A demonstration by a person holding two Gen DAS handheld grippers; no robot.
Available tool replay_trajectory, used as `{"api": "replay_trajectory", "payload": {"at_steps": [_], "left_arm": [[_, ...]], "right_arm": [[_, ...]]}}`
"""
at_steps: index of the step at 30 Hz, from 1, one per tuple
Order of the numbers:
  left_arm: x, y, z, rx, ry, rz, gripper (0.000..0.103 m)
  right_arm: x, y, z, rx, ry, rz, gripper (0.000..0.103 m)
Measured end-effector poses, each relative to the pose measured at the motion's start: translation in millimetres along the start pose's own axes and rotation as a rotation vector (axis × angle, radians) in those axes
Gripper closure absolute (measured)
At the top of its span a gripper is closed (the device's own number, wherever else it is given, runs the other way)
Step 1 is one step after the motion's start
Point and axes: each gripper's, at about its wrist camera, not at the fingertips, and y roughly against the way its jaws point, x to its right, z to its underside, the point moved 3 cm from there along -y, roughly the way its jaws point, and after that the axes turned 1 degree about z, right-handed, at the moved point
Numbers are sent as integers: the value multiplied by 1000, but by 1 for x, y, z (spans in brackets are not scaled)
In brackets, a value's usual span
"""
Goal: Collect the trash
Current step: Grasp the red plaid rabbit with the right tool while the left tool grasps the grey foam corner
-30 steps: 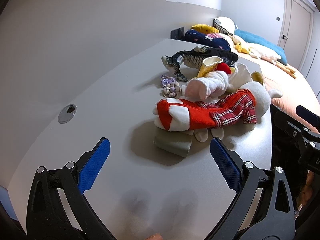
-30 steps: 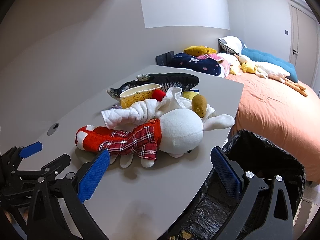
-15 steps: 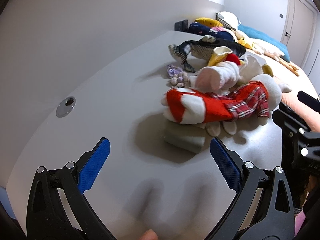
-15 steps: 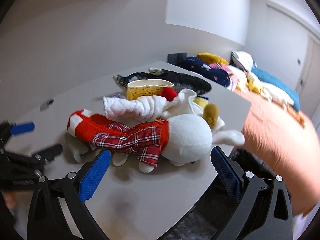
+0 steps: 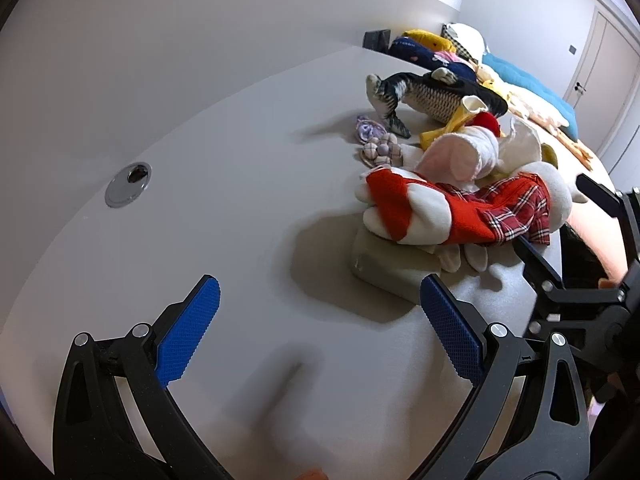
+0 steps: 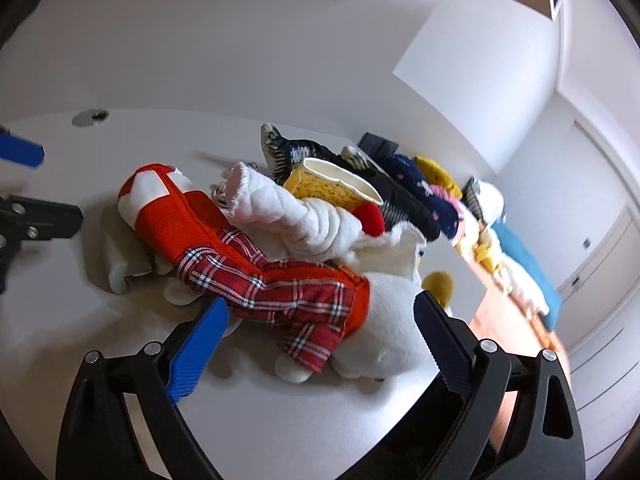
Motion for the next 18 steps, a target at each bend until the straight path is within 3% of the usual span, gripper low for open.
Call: {"api": "replay_trajectory", "payload": {"at_steps": [3,7,10,12,15,18], "left_arm": [[-3,-4,0,-10,11,4,6],[-3,-10,0,-17,12,12,6],[1,-13,-2,-22,14,22,6],[8,-15,-4,-18,-14,34,6],[26,-18,-5,-1,-93,6,6],[37,-23,-5,-3,-135,9,6]], "right_arm": [[-4,-7,-4,13,41,6,14],[-9,-19,-7,4,69,-17,37],[-12,-28,-6,-16,78,-38,46],[-10,-29,-8,-16,81,-43,58],[0,-27,-11,-15,25,-97,76],[12,-23,-14,-3,-53,-150,83]]}}
